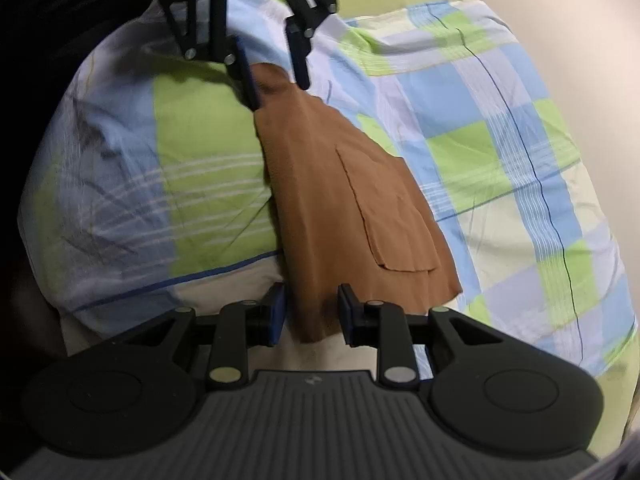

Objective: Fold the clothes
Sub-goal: 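Grasp one edge of the flat brown cloth with both grippers, then lift the held edge with both grippers and fold it over the pocket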

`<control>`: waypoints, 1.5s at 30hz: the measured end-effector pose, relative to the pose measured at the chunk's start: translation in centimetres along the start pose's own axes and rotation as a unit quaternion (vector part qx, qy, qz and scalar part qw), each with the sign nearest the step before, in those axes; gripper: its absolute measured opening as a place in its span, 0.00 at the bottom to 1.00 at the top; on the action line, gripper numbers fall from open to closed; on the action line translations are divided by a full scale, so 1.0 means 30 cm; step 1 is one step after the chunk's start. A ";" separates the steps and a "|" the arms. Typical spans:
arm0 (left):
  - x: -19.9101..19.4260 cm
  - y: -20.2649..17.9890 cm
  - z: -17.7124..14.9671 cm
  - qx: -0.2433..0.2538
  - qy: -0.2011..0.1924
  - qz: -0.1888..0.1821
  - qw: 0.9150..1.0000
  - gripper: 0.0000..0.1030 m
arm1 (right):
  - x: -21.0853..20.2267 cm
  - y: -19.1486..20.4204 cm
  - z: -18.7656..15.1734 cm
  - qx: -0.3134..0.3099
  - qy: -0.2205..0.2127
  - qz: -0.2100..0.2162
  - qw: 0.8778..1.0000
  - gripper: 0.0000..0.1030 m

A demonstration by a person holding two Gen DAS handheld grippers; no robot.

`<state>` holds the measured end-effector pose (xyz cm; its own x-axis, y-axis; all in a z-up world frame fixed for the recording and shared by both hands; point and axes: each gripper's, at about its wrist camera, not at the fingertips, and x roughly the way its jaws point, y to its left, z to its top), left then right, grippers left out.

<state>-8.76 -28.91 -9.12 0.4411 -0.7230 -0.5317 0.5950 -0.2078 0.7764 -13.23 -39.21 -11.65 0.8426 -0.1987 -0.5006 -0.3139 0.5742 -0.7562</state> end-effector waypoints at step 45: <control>0.456 0.714 -0.203 -0.350 0.035 -0.224 0.909 0.02 | 0.467 -0.803 -0.272 0.475 0.012 0.270 0.838 0.00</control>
<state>14.10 -39.24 -1.81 0.0758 -0.6208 -0.7803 0.9963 0.0157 0.0843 2.55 -62.31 -3.89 0.6779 0.2838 -0.6782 -0.1469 0.9562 0.2534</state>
